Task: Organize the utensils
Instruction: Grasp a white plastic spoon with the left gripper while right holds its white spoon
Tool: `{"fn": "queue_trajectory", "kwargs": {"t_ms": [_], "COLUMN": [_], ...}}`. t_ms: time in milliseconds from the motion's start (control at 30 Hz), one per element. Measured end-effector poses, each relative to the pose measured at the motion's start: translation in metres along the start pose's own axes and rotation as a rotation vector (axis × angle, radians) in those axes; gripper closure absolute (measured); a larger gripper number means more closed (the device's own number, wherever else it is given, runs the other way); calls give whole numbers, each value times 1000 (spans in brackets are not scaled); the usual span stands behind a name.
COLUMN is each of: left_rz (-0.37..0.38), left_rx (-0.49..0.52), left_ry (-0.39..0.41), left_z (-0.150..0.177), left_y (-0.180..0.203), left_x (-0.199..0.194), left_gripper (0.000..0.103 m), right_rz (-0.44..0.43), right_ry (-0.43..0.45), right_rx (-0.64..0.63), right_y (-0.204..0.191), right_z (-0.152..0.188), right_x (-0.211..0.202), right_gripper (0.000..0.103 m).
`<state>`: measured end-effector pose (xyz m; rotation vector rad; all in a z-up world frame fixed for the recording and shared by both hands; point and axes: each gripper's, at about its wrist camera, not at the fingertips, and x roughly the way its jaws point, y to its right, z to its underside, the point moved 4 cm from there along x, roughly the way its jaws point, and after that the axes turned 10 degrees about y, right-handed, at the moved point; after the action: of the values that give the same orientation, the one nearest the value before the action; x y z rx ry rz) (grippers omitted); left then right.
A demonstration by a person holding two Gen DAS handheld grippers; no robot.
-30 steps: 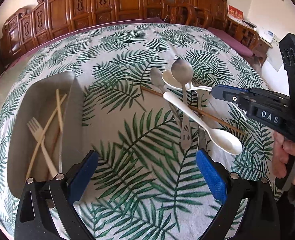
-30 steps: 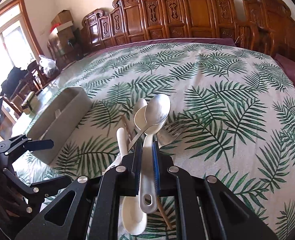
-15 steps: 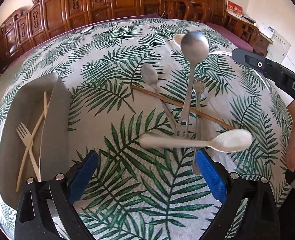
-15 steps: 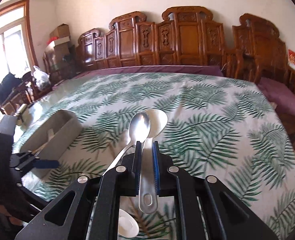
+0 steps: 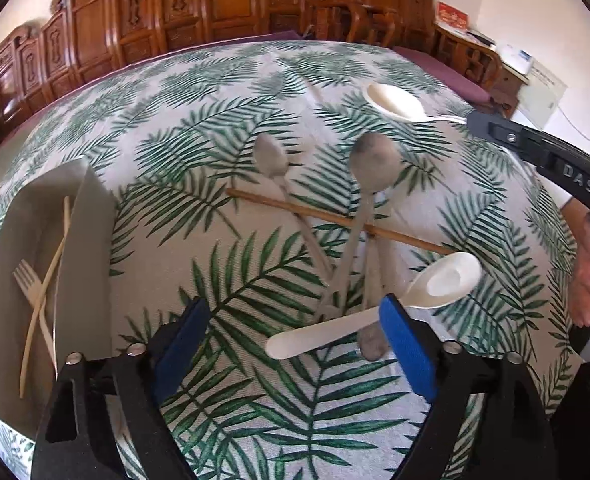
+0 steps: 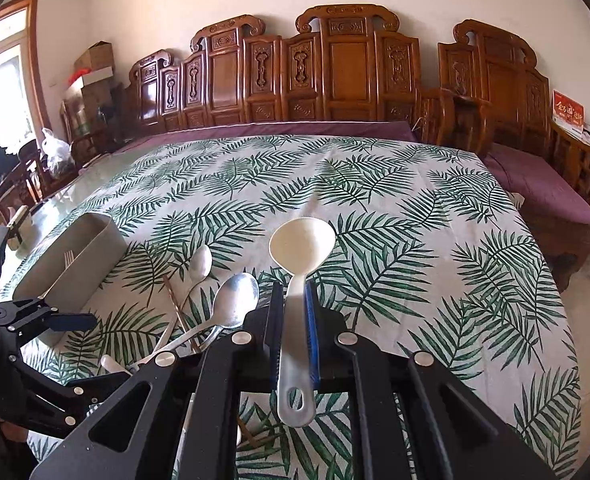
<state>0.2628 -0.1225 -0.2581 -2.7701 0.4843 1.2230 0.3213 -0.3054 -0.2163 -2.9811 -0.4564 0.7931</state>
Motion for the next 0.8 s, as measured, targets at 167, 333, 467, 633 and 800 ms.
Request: {"fn": "queue_trajectory", "kwargs": {"t_ms": [167, 333, 467, 633, 800], "left_rz": [100, 145, 167, 142, 116], "left_rx": [65, 174, 240, 322, 362], "left_ry": [7, -11, -18, -52, -52], "left_z": [-5, 2, 7, 10, 9], "left_y": [29, 60, 73, 84, 88], "left_x": [0, 6, 6, 15, 22], "left_gripper": [34, 43, 47, 47, 50], "right_rz": [12, 62, 79, 75, 68], "right_ry": [-12, -42, -47, -48, -41], "right_rx": [-11, 17, 41, 49, 55], "right_y": [3, 18, 25, 26, 25], "right_z": [6, 19, 23, 23, 21], "right_x": [-6, -11, -15, -16, -16], "right_gripper": [91, 91, 91, 91, 91]}}
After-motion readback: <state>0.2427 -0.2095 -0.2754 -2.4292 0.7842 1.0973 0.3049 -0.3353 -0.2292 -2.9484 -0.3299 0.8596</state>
